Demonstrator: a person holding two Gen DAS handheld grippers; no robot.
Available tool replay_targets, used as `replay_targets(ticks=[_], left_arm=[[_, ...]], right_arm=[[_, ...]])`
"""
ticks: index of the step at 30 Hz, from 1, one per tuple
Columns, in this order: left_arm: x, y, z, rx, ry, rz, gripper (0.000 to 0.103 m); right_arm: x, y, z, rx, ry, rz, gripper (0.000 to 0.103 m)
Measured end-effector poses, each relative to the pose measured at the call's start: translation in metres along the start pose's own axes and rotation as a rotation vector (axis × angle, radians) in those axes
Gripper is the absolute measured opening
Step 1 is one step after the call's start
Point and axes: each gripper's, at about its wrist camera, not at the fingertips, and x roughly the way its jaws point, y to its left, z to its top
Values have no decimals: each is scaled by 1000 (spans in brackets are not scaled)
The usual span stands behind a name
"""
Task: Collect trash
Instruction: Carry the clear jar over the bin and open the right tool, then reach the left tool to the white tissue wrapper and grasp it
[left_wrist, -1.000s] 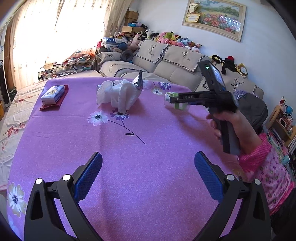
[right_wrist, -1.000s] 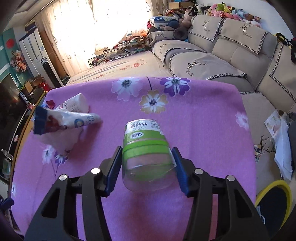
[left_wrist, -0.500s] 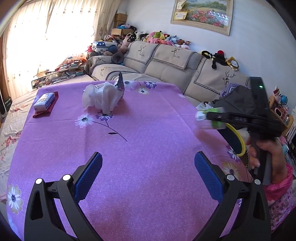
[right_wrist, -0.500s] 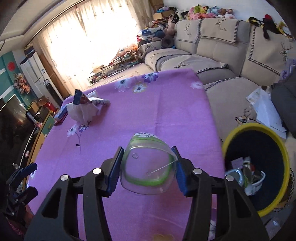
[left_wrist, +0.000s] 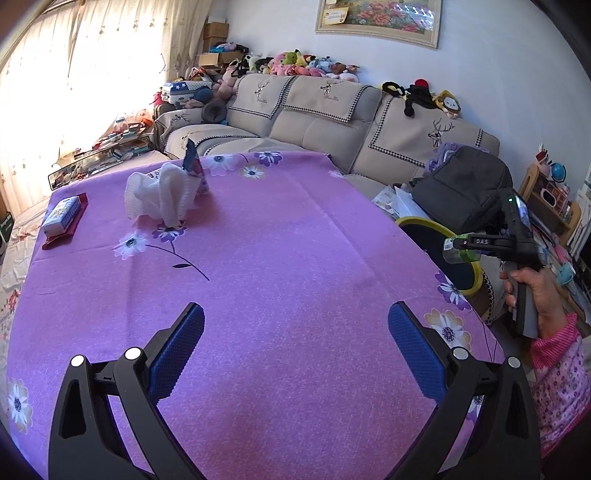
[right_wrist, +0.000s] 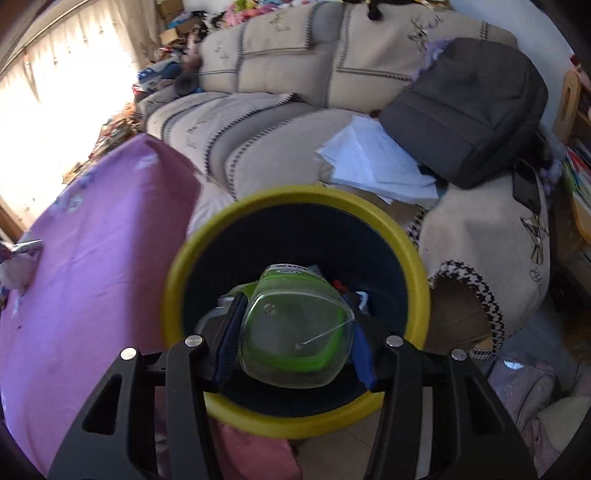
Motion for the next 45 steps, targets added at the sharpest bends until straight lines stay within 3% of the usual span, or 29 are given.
replay_targets(ticks=[6,8,19,28,35,45], left_arm=[[5,-7,2,17,14,3,98],[8,-8,2,19,19,3,98],[18,5,14,26,30,32,98],[34,41,85,24,17,76,98],[69,78,143,-23,66,69,97],[118,94,169,57,112,123,78]], right_arm=[[30,-12,6,16,27,-23,50],[32,-13,7,21,19,-32,56],[-22,12,-16,-14,-116,0,60],[-49,42,-30,-71,-152,48,62],[-48,50,-34,-85,-139,70,62],[-40,58,-34,-94,-112,85,62]])
